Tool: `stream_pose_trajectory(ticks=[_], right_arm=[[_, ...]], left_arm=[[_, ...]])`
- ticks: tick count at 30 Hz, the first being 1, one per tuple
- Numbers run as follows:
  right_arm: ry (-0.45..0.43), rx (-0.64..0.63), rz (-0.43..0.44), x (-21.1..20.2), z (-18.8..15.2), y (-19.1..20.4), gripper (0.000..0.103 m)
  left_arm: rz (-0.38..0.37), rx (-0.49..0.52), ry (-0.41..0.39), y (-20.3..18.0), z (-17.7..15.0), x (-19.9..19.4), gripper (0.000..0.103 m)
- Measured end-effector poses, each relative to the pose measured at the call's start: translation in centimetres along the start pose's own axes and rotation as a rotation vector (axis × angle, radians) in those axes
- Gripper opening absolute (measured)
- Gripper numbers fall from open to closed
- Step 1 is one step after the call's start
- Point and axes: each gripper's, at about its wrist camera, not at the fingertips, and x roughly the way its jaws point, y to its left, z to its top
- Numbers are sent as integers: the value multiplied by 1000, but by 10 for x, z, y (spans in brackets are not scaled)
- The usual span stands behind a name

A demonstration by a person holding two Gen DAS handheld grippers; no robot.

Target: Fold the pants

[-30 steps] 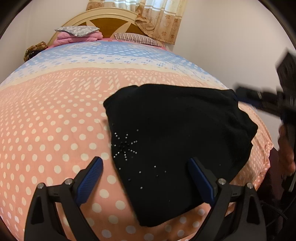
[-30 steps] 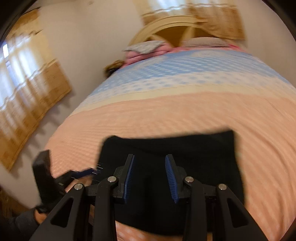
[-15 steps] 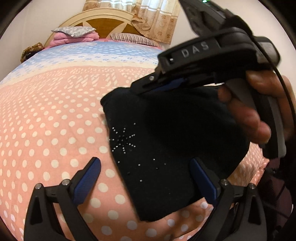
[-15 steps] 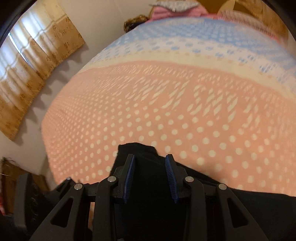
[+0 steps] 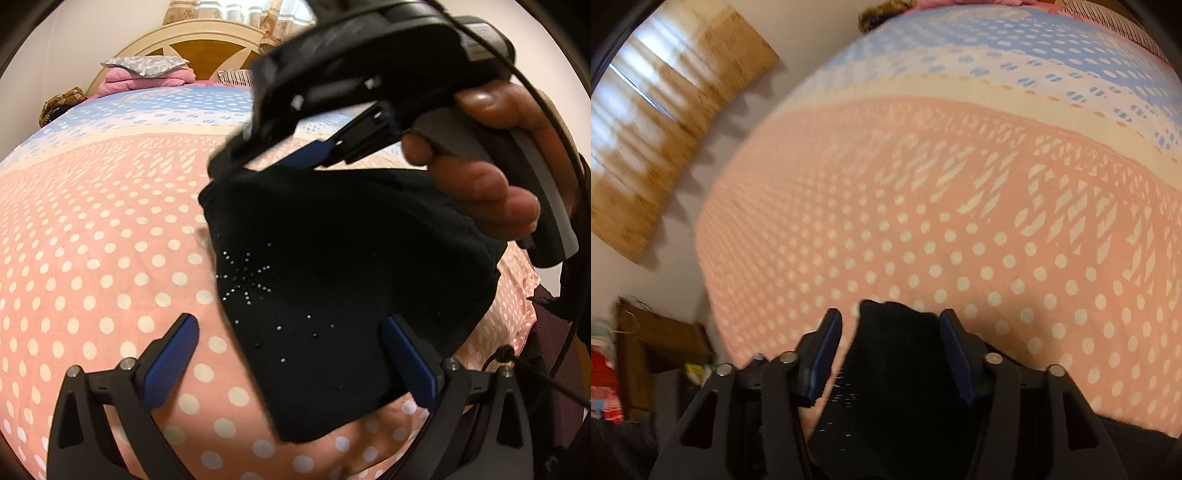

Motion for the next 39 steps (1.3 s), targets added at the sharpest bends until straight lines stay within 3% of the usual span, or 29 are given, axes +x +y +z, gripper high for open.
stream_pose_trajectory(ticks=[2, 3, 6, 8, 11, 13, 15, 19, 22, 23, 26, 29, 31, 34, 39], right_arm=[[12, -10, -29, 4, 0, 0, 13], [-10, -13, -20, 0, 0, 1, 8], [-73, 10, -76, -7, 2, -7, 7], [-58, 36, -40, 0, 1, -16, 7], [-76, -16, -12, 1, -9, -12, 14], [-122, 16, -7, -12, -18, -17, 47], [-213, 62, 19, -39, -39, -25, 48], [-361, 120, 160, -94, -108, -53, 48], [-417, 309, 186, -108, -167, -108, 48], [-440, 368, 230, -110, -179, -127, 48], [-629, 568, 507, -123, -219, -186, 48], [-723, 622, 641, -133, -222, -207, 48], [-707, 640, 636, -130, -214, -213, 48], [-656, 722, 561, -113, -203, -230, 48], [-681, 659, 477, -131, -200, -218, 48]], left_arm=[[1, 4, -2, 0, -1, 0, 103], [1, 6, -2, 2, -1, 3, 103], [16, 26, -5, -2, -3, 5, 103], [24, 35, -5, -4, -4, 5, 103], [16, 38, 0, -3, -3, 5, 103], [9, 34, 1, -3, -2, 3, 103], [-1, 14, -2, 0, -2, 0, 103], [0, 15, -5, 4, -4, -4, 103], [9, 20, -12, 3, -8, -6, 103], [11, 23, -12, 2, -9, -6, 103], [32, 36, -7, -3, -11, -5, 103], [43, 27, 4, -3, -9, -6, 103], [51, 21, 4, -4, -7, -8, 103], [59, 5, -9, -4, -5, -12, 103], [43, -53, -56, 7, 6, -21, 103]])
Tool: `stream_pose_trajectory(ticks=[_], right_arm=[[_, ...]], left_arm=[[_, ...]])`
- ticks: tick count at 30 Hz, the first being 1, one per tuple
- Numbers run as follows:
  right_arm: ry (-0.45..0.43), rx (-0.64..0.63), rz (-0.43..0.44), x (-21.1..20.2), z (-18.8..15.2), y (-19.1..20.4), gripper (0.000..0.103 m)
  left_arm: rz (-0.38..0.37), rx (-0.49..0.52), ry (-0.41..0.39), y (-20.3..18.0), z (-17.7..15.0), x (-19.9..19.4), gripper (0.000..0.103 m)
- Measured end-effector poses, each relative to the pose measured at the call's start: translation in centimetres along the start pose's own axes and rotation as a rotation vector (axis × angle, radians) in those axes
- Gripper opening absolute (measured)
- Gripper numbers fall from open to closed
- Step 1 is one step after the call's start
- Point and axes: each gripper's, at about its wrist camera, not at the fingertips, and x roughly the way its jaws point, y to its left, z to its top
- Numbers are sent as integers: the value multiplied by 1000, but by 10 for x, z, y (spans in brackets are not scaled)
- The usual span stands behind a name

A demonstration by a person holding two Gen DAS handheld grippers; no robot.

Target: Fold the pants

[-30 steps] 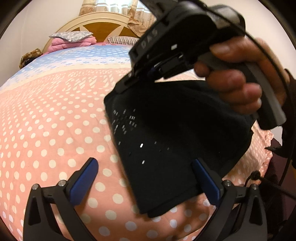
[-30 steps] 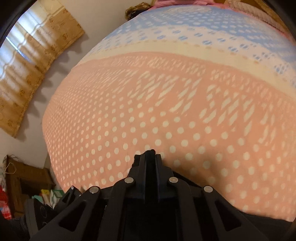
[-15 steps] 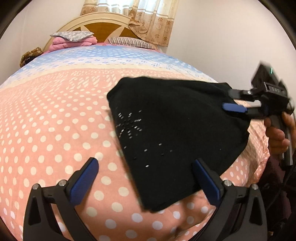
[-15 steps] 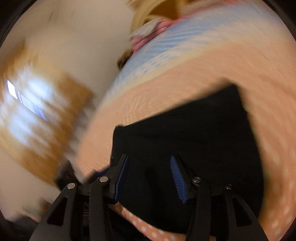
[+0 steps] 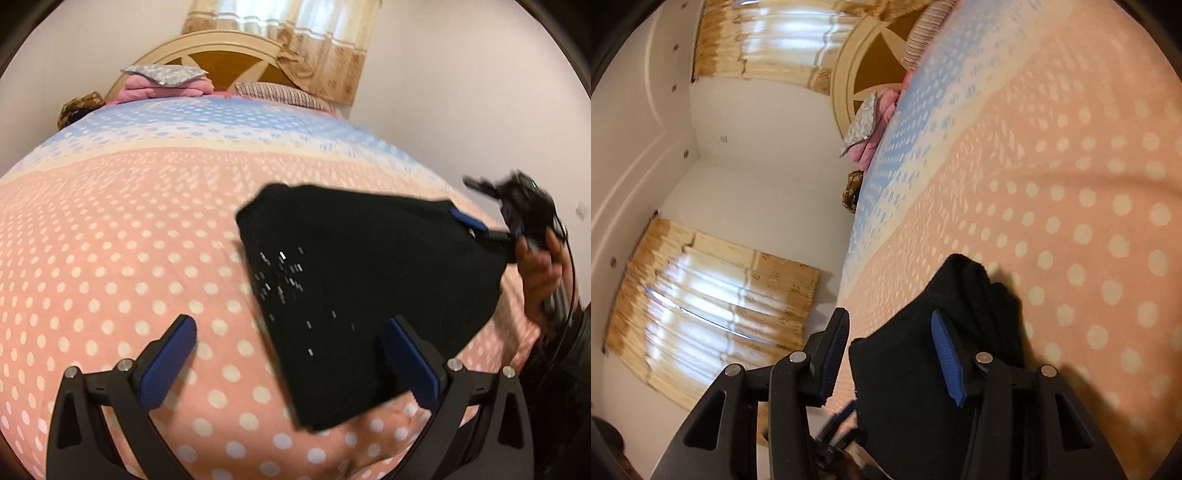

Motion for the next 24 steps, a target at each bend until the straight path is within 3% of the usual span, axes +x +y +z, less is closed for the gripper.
stream_pose_trajectory(ticks=[4, 6, 8, 16, 24], right_arm=[[-54, -96, -114, -29, -9, 8, 48], [-55, -123, -231, -39, -14, -1, 48], [-28, -137, -267, -39, -18, -9, 48], [26, -201, -233, -20, -32, -10, 48], [8, -308, -314, -5, -48, 4, 47]], left_arm=[[-40, -48, 19, 9, 11, 8, 103], [-61, -53, 26, 8, 15, 15, 103], [-55, -39, 33, 5, 19, 23, 103], [-44, -17, 65, 3, 23, 45, 103], [-60, 17, 84, -9, 27, 53, 103]])
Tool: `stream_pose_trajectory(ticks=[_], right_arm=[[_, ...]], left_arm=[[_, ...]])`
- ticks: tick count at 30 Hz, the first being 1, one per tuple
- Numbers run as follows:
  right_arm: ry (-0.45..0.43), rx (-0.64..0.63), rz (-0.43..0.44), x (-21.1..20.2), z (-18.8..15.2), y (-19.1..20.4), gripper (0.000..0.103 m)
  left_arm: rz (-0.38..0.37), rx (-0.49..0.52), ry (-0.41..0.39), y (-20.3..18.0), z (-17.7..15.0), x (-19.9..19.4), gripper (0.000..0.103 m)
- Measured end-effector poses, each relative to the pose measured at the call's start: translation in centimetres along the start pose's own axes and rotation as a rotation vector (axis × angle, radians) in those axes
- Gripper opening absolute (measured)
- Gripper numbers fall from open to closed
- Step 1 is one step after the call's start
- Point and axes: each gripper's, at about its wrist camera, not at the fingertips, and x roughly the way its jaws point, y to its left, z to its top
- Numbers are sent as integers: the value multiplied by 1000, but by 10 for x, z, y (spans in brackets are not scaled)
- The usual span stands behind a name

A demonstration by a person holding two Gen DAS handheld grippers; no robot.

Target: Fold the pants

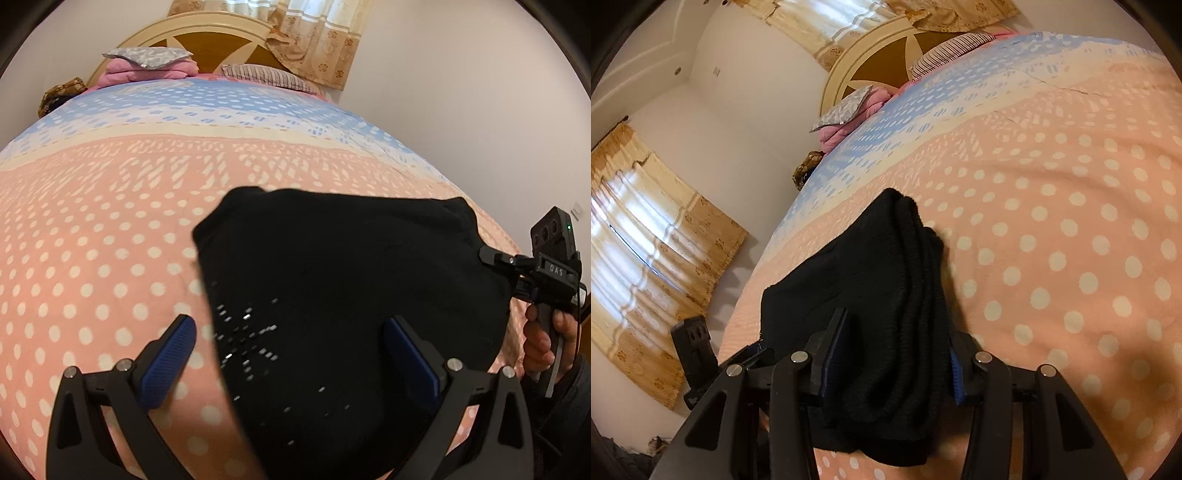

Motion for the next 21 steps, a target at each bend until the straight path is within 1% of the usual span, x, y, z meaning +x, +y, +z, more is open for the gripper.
stream_pose_trajectory(ticks=[1, 3, 5, 6, 8, 9, 11, 12, 13, 14, 17, 21], right_arm=[[-1, -18, -10, 1, 0, 4, 45], [1, -36, -17, -2, -3, 5, 36], [-5, -55, -26, -3, -5, 11, 32], [-6, -62, -31, -8, -10, 12, 30], [-12, -72, -31, -10, -10, 17, 28], [-15, -75, -30, -12, -11, 19, 27], [-31, -106, -27, -18, -12, 31, 26], [-36, -121, -25, -20, -12, 38, 26], [-42, -146, -25, -23, -11, 46, 26], [-46, -173, -24, -26, -10, 54, 26], [-45, -228, -12, -29, -5, 77, 26], [-35, -279, 8, -25, 8, 103, 26]], left_arm=[[-3, 3, 5, -1, 1, 2, 103], [-8, 6, 3, -2, 1, 2, 100], [-31, 16, 8, -3, 1, 2, 87], [-40, 17, 10, -4, 1, 3, 84], [-69, 23, 10, -3, 1, 2, 67], [-78, 23, 8, -3, 2, 1, 62], [-83, 23, -2, -2, 4, -2, 40], [-82, 24, -7, -2, 4, -4, 36], [-85, 21, -14, 0, 6, -8, 28], [-91, 14, -20, 2, 7, -11, 24], [-115, -6, -43, 7, 8, -21, 23], [-112, -17, -92, 13, 13, -38, 22]])
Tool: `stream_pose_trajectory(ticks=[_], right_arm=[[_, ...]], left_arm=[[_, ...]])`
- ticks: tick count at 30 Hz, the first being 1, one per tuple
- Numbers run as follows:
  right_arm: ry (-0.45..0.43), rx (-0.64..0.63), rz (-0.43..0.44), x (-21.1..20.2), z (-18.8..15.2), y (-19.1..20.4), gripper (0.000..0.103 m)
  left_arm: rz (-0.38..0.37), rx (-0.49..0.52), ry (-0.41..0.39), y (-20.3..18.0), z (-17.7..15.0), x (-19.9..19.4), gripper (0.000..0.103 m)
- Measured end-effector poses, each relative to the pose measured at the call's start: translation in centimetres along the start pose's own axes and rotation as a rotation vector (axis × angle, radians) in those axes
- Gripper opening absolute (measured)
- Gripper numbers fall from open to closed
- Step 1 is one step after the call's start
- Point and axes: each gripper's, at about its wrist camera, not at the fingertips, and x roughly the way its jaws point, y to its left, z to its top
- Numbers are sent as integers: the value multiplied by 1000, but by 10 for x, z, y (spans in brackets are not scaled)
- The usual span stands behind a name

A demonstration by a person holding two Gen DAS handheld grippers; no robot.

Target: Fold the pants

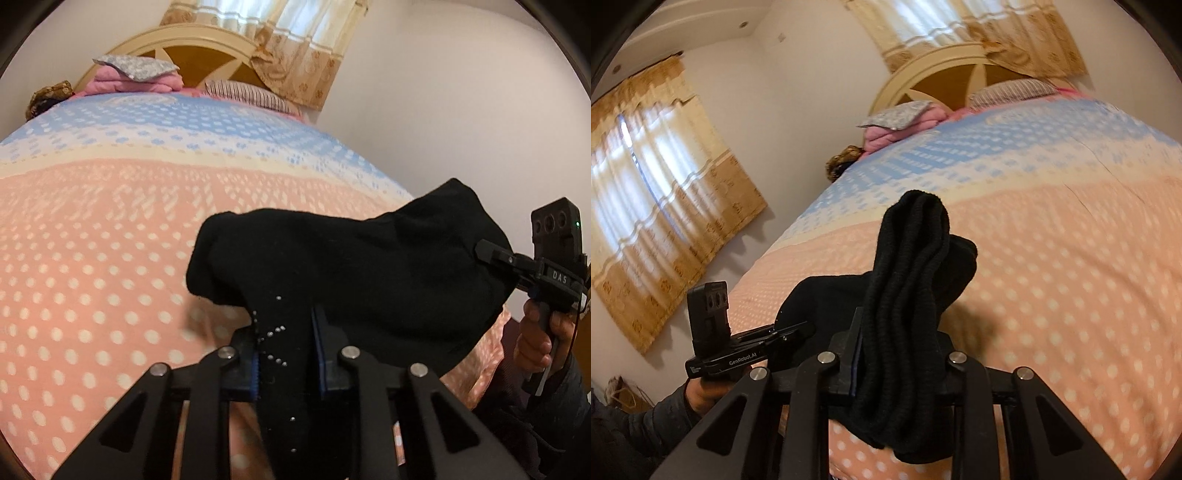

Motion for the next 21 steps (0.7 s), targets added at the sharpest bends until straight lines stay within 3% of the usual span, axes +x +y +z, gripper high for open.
stream_pose_trajectory(ticks=[7, 21], right_arm=[[30, -70, 55, 45, 40, 35, 26], [200, -175, 150, 238, 103, 129, 25]], left_arm=[[58, -36, -85, 38, 23, -36, 22], [311, -143, -192, 167, 50, -96, 22]])
